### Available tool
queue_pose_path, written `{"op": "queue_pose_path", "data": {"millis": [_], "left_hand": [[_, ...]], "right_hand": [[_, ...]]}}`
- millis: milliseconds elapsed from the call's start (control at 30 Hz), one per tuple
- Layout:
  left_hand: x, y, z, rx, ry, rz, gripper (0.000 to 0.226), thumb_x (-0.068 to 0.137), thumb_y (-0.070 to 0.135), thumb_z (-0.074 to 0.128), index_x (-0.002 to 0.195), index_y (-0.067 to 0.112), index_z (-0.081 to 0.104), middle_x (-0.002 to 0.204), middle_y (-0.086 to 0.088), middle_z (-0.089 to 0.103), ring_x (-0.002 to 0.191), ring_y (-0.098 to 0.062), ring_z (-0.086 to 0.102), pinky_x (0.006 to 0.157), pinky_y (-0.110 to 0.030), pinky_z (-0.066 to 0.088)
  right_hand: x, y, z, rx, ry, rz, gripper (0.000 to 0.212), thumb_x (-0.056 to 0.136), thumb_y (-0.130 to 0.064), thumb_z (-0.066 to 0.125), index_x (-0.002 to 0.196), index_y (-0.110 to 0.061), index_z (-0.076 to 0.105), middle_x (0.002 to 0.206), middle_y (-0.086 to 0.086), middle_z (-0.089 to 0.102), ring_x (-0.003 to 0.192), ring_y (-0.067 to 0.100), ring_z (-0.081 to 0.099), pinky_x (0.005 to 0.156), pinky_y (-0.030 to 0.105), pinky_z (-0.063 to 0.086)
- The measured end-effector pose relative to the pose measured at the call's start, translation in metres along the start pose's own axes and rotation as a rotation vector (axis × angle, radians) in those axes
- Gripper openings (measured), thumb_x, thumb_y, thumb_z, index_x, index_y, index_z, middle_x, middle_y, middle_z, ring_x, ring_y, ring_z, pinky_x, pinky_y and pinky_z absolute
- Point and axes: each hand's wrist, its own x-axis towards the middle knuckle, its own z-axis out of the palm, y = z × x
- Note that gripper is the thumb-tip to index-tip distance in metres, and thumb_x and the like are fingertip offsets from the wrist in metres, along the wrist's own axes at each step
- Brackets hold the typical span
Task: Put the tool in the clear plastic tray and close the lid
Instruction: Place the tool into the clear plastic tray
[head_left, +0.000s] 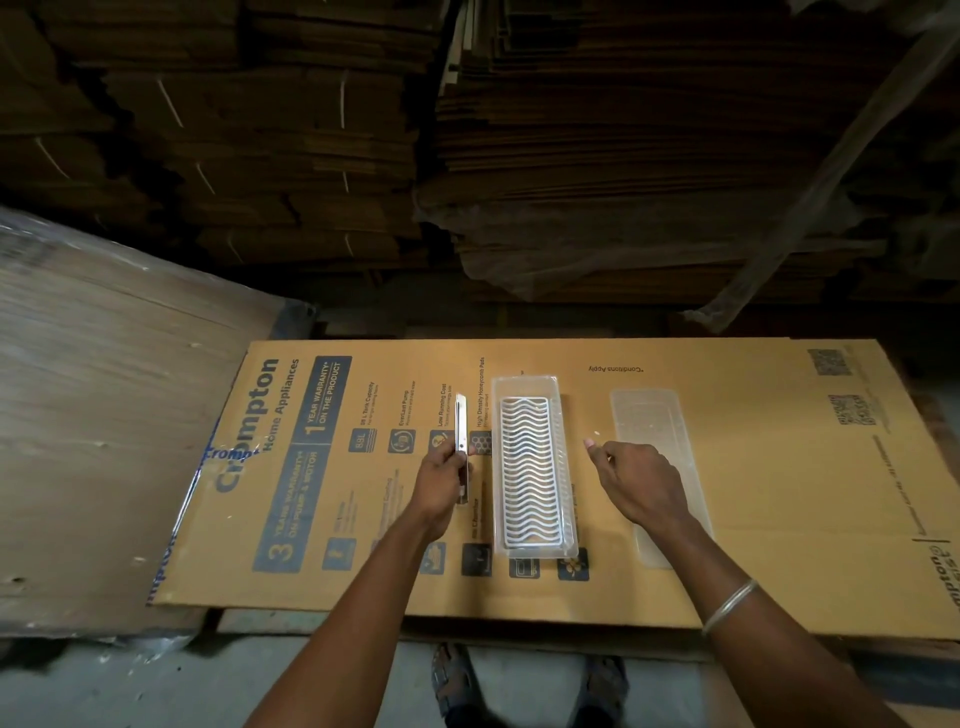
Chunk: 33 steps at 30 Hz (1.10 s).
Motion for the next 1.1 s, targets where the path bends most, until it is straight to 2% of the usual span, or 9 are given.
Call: {"op": "queue_pose_path", "data": {"millis": [133, 267, 367, 467, 533, 667, 800, 967, 1100], "left_hand": [[-0.001, 0.007, 0.006, -0.010, -0.031, -0.029, 0.042, 0.103, 0.000, 0.035, 0.140, 0.004, 0.055, 0.066, -0.003, 0.050, 0.052, -0.015, 0.035, 0.045, -0.027, 0.032], [-0.013, 0.022, 0.017, -0.044, -0.038, -0.030, 0.041, 0.103, -0.004, 0.033, 0.131, 0.007, 0.061, 0.073, 0.001, 0.058, 0.048, -0.009, 0.049, 0.047, -0.025, 0.038], [-0.014, 0.027, 0.023, -0.074, -0.025, -0.039, 0.043, 0.102, -0.005, 0.033, 0.120, 0.014, 0.067, 0.067, -0.001, 0.052, 0.053, -0.015, 0.042, 0.051, -0.030, 0.031], [-0.014, 0.034, 0.030, -0.121, -0.014, -0.043, 0.044, 0.099, -0.003, 0.034, 0.119, 0.016, 0.068, 0.058, 0.001, 0.054, 0.048, -0.013, 0.040, 0.045, -0.027, 0.029], [-0.017, 0.039, 0.036, -0.187, -0.010, -0.036, 0.035, 0.105, 0.006, 0.037, 0.116, 0.013, 0.069, 0.057, 0.003, 0.058, 0.052, -0.014, 0.045, 0.052, -0.031, 0.033], [-0.019, 0.048, 0.046, -0.231, -0.037, -0.039, 0.024, 0.107, 0.011, 0.043, 0.099, 0.008, 0.066, 0.076, -0.008, 0.062, 0.069, -0.020, 0.057, 0.073, -0.039, 0.048], [-0.010, 0.046, 0.051, -0.118, -0.064, -0.021, 0.019, 0.101, 0.010, 0.056, 0.106, -0.001, 0.070, 0.097, -0.011, 0.070, 0.070, -0.016, 0.065, 0.085, -0.035, 0.057], [-0.008, 0.047, 0.055, 0.025, -0.061, 0.001, 0.014, 0.098, 0.008, 0.062, 0.106, 0.002, 0.071, 0.084, -0.004, 0.068, 0.071, -0.015, 0.061, 0.079, -0.035, 0.058], [0.002, 0.040, 0.061, 0.214, -0.024, 0.008, 0.022, 0.097, 0.008, 0.063, 0.116, -0.004, 0.067, 0.094, -0.013, 0.070, 0.080, -0.021, 0.064, 0.084, -0.043, 0.060]], "right_hand": [[0.004, 0.004, -0.002, 0.009, 0.004, 0.019, 0.060, 0.099, -0.066, 0.029, 0.070, -0.024, 0.062, 0.066, -0.001, 0.064, 0.066, 0.023, 0.062, 0.059, 0.036, 0.049], [0.004, 0.005, -0.004, 0.016, -0.002, 0.033, 0.055, 0.100, -0.064, 0.029, 0.066, -0.029, 0.055, 0.063, -0.003, 0.061, 0.064, 0.022, 0.060, 0.056, 0.033, 0.039], [0.005, 0.010, -0.005, 0.018, 0.005, 0.035, 0.061, 0.099, -0.065, 0.027, 0.070, -0.025, 0.063, 0.065, -0.003, 0.063, 0.065, 0.022, 0.061, 0.058, 0.033, 0.045], [0.006, 0.014, -0.008, 0.030, 0.016, 0.038, 0.059, 0.099, -0.065, 0.028, 0.069, -0.026, 0.060, 0.066, -0.002, 0.064, 0.066, 0.022, 0.062, 0.059, 0.035, 0.048], [0.007, 0.016, -0.010, 0.032, 0.021, 0.045, 0.056, 0.099, -0.066, 0.028, 0.067, -0.029, 0.056, 0.068, -0.001, 0.065, 0.067, 0.024, 0.062, 0.059, 0.034, 0.046], [0.006, 0.019, -0.014, 0.040, 0.039, 0.057, 0.052, 0.100, -0.064, 0.029, 0.060, -0.033, 0.043, 0.065, -0.003, 0.059, 0.065, 0.023, 0.059, 0.057, 0.033, 0.038], [0.004, 0.024, -0.016, 0.045, 0.035, 0.077, 0.055, 0.098, -0.066, 0.026, 0.065, -0.030, 0.051, 0.067, -0.002, 0.062, 0.067, 0.024, 0.060, 0.061, 0.035, 0.046], [0.005, 0.030, -0.017, 0.036, 0.047, 0.086, 0.065, 0.097, -0.067, 0.025, 0.076, -0.022, 0.067, 0.074, 0.005, 0.070, 0.073, 0.029, 0.064, 0.066, 0.038, 0.052], [0.003, 0.034, -0.017, 0.036, 0.039, 0.101, 0.062, 0.098, -0.066, 0.025, 0.072, -0.024, 0.063, 0.074, 0.004, 0.069, 0.074, 0.029, 0.064, 0.065, 0.037, 0.050]]}}
